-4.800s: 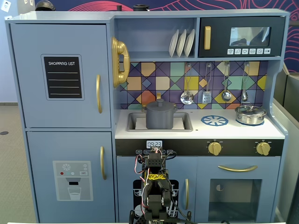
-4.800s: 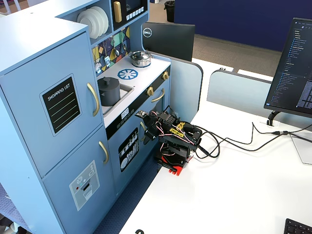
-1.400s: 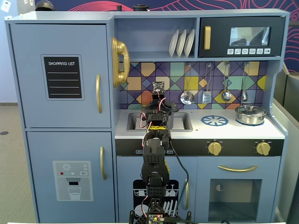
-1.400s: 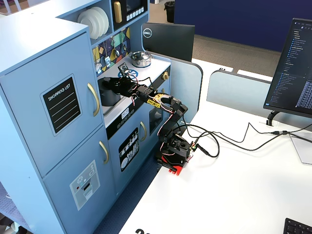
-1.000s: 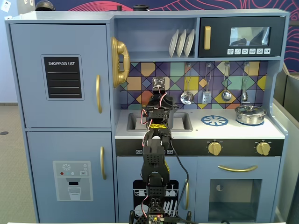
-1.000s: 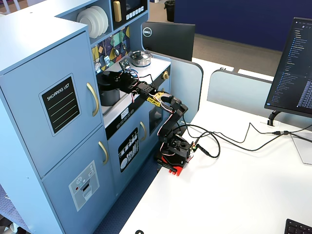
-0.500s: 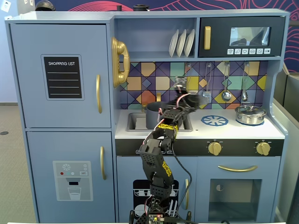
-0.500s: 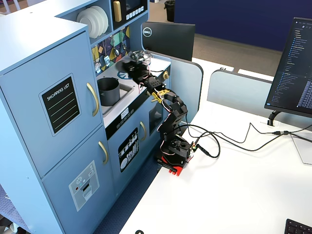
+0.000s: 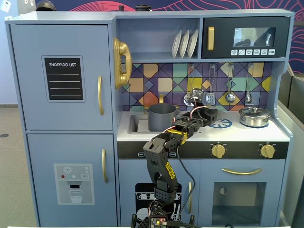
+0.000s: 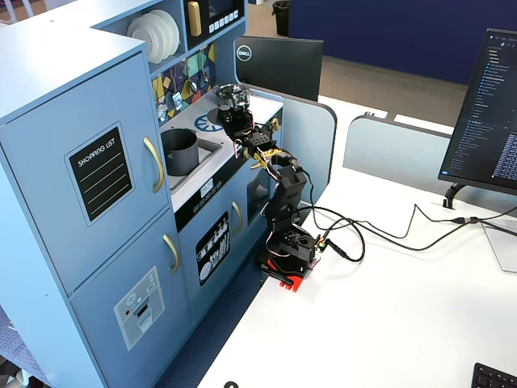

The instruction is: Take off the lid from the gray recipient and place it on the counter

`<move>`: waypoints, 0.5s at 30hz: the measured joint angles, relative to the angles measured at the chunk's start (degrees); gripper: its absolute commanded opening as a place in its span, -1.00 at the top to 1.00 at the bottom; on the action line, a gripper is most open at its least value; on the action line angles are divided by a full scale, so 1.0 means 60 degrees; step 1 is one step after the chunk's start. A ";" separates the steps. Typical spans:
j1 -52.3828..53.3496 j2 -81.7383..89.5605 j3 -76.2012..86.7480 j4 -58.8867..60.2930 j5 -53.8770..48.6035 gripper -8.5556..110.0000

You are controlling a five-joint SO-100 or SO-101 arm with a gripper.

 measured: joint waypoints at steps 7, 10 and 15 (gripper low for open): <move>0.0220 -0.1187 0.0000 -0.0791 0.0000 0.86; 0.0220 -0.1465 0.0000 -0.0879 0.0000 0.86; 0.0234 -0.1626 0.0278 -0.1040 0.0000 0.86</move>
